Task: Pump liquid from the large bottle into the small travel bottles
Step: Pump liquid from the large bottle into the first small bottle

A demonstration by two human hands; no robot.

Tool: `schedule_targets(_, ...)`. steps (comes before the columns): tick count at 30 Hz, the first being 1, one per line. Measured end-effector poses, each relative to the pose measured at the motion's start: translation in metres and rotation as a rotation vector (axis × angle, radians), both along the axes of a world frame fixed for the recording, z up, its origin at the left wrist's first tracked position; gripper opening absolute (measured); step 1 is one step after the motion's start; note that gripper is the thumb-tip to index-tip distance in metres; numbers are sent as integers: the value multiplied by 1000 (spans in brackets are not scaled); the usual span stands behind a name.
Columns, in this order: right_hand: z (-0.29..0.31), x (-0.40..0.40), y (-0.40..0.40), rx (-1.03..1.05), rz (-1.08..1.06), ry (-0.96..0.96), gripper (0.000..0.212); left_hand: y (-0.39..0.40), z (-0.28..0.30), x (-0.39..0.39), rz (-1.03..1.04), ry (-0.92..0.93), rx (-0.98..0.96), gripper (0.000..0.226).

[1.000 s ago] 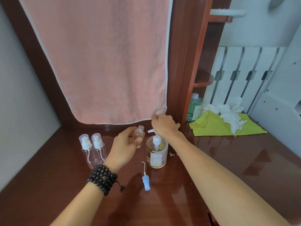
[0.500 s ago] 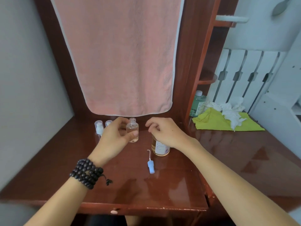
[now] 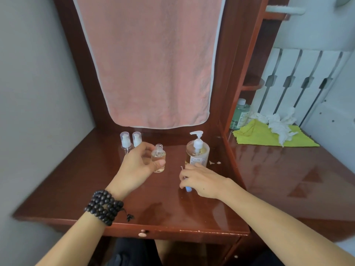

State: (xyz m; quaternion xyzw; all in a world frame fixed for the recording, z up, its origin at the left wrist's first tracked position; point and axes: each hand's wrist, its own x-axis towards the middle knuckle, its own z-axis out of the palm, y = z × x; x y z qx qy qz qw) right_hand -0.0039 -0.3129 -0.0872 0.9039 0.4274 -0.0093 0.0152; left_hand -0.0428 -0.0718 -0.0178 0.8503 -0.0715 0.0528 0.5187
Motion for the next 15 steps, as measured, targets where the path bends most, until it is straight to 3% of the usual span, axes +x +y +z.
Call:
schedule_targets(5,-11,6,0,36,56,-30,24,1,-2,5,-6,-1,-11,32)
schedule_targets(7,-9,7,3,138,80,-69,21,1,-2,6,-3,3,-6,33)
schedule_targets(9,8,6,10,393,31,-51,15,2,-3,8,4,9,-4,33)
schedule_targets(13,68,4,22,1249,-332,166,11,2,-3,10,18,8,6,32)
schedule_targets(15,94,6,18,1519,-377,257,14,0,-3,10,9,19,-11,31)
